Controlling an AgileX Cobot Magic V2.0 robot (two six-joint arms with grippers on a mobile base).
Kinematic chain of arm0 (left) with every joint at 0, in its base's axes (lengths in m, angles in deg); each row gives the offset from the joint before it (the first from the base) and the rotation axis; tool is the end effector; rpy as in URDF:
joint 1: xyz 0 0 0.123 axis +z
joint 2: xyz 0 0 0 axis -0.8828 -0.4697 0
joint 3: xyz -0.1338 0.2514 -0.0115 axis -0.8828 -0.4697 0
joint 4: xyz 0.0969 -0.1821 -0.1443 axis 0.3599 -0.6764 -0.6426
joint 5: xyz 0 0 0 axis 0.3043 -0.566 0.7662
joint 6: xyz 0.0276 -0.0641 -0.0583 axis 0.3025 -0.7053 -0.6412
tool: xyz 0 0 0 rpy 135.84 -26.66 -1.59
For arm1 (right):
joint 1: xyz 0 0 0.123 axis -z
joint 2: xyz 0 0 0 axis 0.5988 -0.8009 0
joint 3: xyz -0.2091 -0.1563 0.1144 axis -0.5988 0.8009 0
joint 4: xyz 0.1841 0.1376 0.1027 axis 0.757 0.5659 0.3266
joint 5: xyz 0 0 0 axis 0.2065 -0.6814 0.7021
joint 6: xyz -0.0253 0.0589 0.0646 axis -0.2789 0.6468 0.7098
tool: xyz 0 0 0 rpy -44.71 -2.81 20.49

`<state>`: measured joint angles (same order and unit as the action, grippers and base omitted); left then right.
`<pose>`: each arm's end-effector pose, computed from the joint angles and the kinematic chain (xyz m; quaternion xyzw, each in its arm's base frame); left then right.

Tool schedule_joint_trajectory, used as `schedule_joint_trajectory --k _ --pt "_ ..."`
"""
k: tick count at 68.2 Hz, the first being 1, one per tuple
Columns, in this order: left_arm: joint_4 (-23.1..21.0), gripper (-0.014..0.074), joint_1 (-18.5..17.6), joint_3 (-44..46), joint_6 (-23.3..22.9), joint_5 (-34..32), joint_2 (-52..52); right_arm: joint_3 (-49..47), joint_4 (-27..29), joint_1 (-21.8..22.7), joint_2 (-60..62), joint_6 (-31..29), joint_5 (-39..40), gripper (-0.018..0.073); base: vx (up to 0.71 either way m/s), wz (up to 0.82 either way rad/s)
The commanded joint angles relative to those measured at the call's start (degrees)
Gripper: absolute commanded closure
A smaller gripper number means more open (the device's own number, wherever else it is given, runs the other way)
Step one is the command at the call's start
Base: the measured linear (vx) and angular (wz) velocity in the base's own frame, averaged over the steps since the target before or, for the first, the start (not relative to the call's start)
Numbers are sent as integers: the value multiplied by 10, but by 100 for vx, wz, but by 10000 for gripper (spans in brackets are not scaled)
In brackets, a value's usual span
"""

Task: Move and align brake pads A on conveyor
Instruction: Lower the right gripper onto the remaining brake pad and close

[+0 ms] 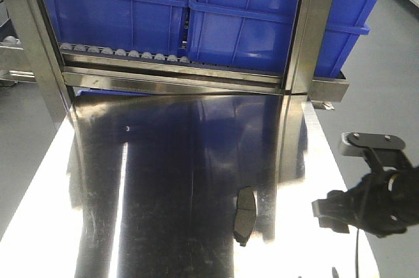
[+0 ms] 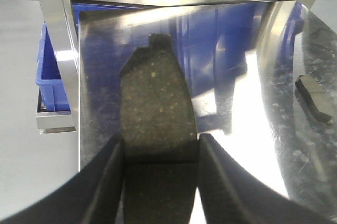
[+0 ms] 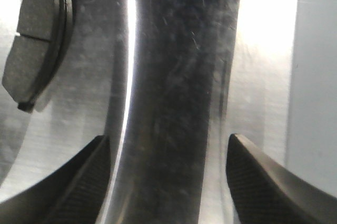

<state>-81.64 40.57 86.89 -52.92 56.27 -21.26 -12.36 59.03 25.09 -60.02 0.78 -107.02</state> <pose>0.0295 -0.0005 0.3033 0.0630 0.8479 -0.0904 0.5186 0.2262 0.0582 0.2219 -0.0269 0.9792 0.0952 0.1771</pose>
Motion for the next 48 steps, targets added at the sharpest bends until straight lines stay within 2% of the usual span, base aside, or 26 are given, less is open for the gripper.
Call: schedule_joint_trajectory --k 1,9,30,39,48 --pt "7 603 -4 15 -4 -50 -5 -49 11 -24 -23 8 14 107 0 0" --pt "7 603 -4 15 -4 -50 -5 -103 -3 -72 -70 41 -4 107 0 0" --pt "7 603 -4 15 -4 -50 -5 -259 -114 -193 -200 211 -61 107 0 0" --pt "7 603 -4 15 -4 -50 -5 -306 -126 -218 -246 266 -83 107 0 0" --pt "7 603 -4 15 -4 -50 -5 -337 -125 -219 -280 308 -121 107 0 0"
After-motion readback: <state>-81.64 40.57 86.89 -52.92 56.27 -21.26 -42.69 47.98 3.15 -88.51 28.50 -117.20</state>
